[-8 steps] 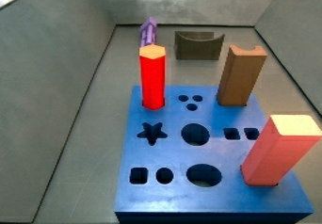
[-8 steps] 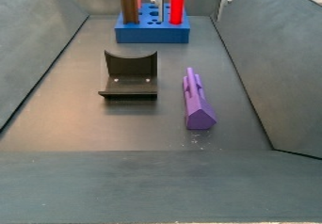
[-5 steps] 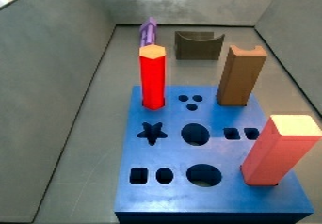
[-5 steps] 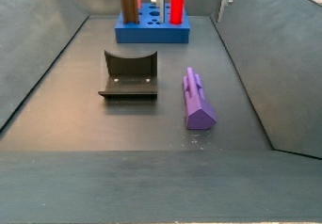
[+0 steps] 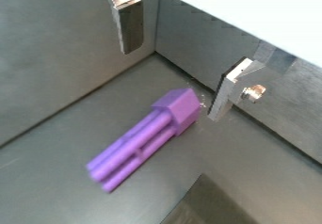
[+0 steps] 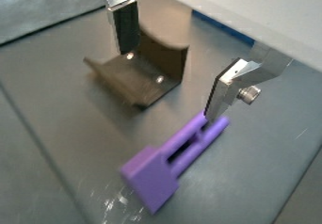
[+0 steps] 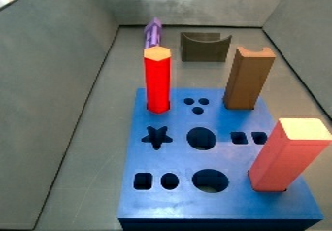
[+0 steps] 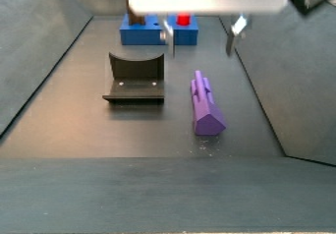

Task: Pick up the 3 prong object. Move up. Rotate the 3 prong object. Place the 3 prong object on the fixture. Regrasp the 3 prong object. Move to above the board. Insert the 3 prong object.
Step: Pick up the 3 prong object.

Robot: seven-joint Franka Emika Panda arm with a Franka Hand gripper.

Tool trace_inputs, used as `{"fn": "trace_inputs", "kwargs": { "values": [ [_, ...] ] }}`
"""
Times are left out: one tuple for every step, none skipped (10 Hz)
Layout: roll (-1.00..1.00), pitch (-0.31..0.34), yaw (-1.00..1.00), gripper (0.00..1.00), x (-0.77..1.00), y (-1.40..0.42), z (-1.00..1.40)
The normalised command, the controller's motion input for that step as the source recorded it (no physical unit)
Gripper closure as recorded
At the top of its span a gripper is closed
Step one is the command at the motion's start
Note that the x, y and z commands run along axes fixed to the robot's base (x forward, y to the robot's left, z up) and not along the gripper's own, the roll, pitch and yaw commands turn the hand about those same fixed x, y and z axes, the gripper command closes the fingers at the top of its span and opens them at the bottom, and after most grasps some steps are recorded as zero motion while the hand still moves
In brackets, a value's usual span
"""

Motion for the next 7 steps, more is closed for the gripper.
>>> {"fn": "trace_inputs", "kwargs": {
  "values": [
    [-0.17,-0.116,0.00,0.00,0.02,0.40,-0.45],
    [-0.16,-0.116,0.00,0.00,0.00,0.38,-0.48],
    [-0.14,-0.133,0.00,0.00,0.00,0.31,-0.46],
    [-0.11,-0.163,0.00,0.00,0.00,0.19,-0.51],
    [-0.04,-0.131,0.00,0.00,-0.03,0.06,-0.51],
    [-0.03,-0.170,0.00,0.00,-0.04,0.03,-0.60],
    [-0.01,-0.124,0.00,0.00,-0.03,0.05,-0.65]
  ]
}}
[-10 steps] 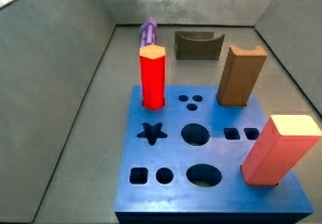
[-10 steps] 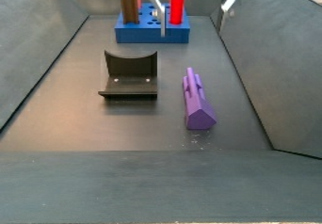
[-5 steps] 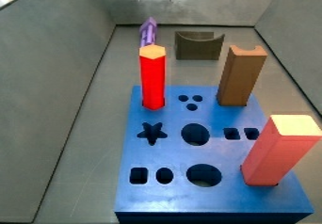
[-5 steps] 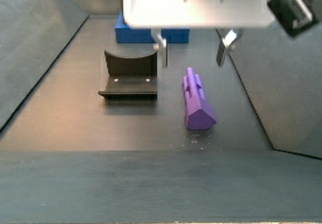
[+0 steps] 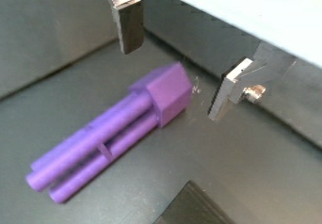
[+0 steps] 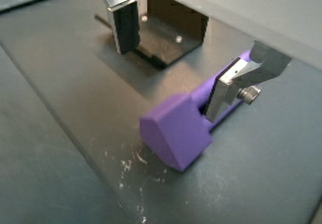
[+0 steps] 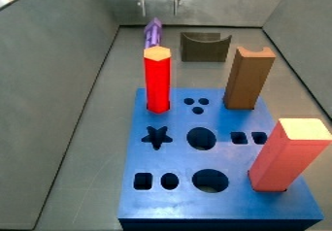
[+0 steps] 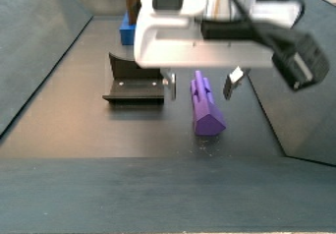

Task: Pick up the 3 prong object. Move up. Rotate the 3 prong object. Place the 3 prong object on the fixture. Regrasp the 3 prong object. Move to above the board. Insert the 3 prong object.
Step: Pick up the 3 prong object.

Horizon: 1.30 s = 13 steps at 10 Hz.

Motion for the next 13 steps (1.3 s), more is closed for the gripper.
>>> {"fn": "trace_inputs", "kwargs": {
  "values": [
    [-0.02,-0.100,0.00,0.00,-0.04,0.12,-0.68],
    [0.00,-0.064,0.00,0.00,-0.09,0.15,-0.77],
    [0.00,-0.033,0.00,0.00,-0.13,0.14,-0.80],
    [0.00,-0.040,0.00,0.00,-0.15,0.09,-0.91],
    [0.00,-0.036,0.00,0.00,-0.18,0.03,-1.00],
    [0.00,0.041,0.00,0.00,0.00,0.04,-0.09],
    [0.00,0.017,0.00,0.00,0.00,0.00,0.00],
    [0.00,0.000,0.00,0.00,0.00,0.00,0.00],
    [0.00,0.000,0.00,1.00,0.00,0.00,0.00],
    [0.00,0.000,0.00,1.00,0.00,0.00,0.00],
    [0.00,0.000,0.00,1.00,0.00,0.00,0.00],
    [0.00,0.000,0.00,1.00,0.00,0.00,0.00],
    [0.00,0.000,0.00,1.00,0.00,0.00,0.00]
  ]
}}
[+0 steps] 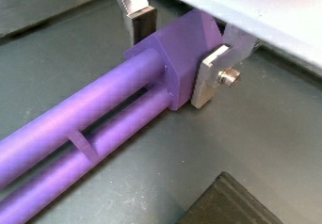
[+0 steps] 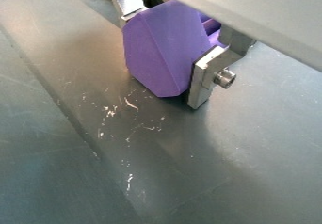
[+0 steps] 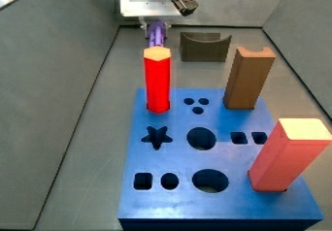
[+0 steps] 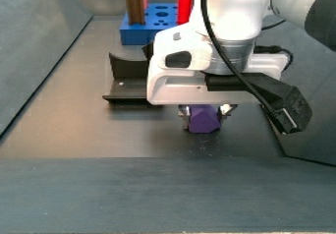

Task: Pick up the 3 prong object. Move up. Rotate the 3 prong object. Place the 3 prong object on the fixture. Regrasp the 3 prong object. Move to above the board. Insert the 3 prong object.
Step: Pick up the 3 prong object, then move up, then rotate the 3 prong object.

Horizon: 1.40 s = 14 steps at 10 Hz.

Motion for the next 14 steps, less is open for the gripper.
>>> {"fn": "trace_inputs", "kwargs": {
  "values": [
    [0.00,0.000,0.00,1.00,0.00,0.00,0.00],
    [0.00,0.000,0.00,1.00,0.00,0.00,0.00],
    [0.00,0.000,0.00,1.00,0.00,0.00,0.00],
    [0.00,0.000,0.00,1.00,0.00,0.00,0.00],
    [0.00,0.000,0.00,1.00,0.00,0.00,0.00],
    [0.00,0.000,0.00,1.00,0.00,0.00,0.00],
    [0.00,0.000,0.00,1.00,0.00,0.00,0.83],
    [0.00,-0.031,-0.05,1.00,-0.02,-0.08,0.74],
    [0.00,-0.038,-0.03,1.00,-0.04,-0.06,0.63],
    [0.00,-0.032,-0.02,1.00,-0.04,-0.04,0.48],
    [-0.01,-0.015,-0.02,1.00,-0.02,-0.03,0.33],
    [0.00,0.000,0.00,1.00,-0.31,-0.93,0.83],
    [0.01,-0.010,0.03,1.00,-0.29,-0.85,0.71],
    [0.02,-0.029,0.03,1.00,-0.23,-0.73,0.67]
  ]
}}
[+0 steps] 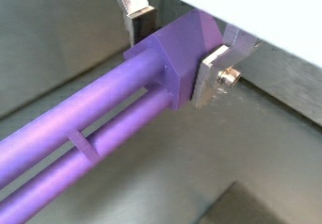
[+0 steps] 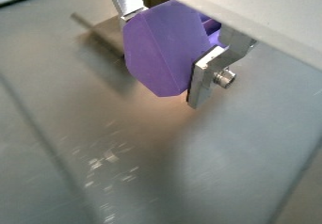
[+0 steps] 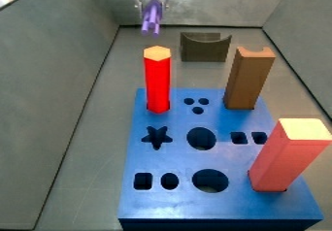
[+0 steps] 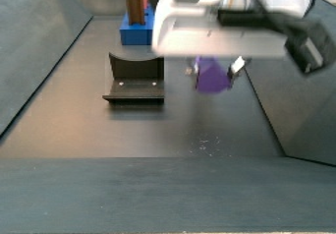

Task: Pick up the 3 prong object. Move up. Rotate the 3 prong object. Place the 3 prong object on the fixture. Regrasp the 3 prong object. Move to above the board. Insert the 3 prong object.
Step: Rotate the 3 prong object.

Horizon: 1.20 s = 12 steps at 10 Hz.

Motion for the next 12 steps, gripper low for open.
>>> {"fn": "trace_inputs", "kwargs": {
  "values": [
    [0.03,-0.014,0.03,1.00,-0.11,-0.49,0.53],
    [0.02,0.020,0.03,1.00,-0.06,-0.28,0.38],
    [0.00,0.000,-1.00,1.00,0.00,0.00,0.00],
    [0.00,0.000,-1.00,1.00,0.03,0.03,-0.14],
    [0.00,-0.002,-1.00,1.00,0.04,0.03,-0.13],
    [0.00,-0.003,-1.00,1.00,0.04,0.03,-0.07],
    [0.00,-0.003,-1.00,1.00,0.03,0.02,-0.04],
    [0.00,-0.004,-1.00,1.00,0.03,0.02,-0.04],
    [0.00,-0.004,-1.00,1.00,0.03,0.02,-0.04],
    [0.00,-0.004,-1.00,1.00,0.03,0.02,-0.04],
    [0.00,-0.004,-1.00,1.00,0.03,0.02,-0.03],
    [0.00,-0.004,-1.00,1.00,0.03,0.02,-0.03]
  ]
}}
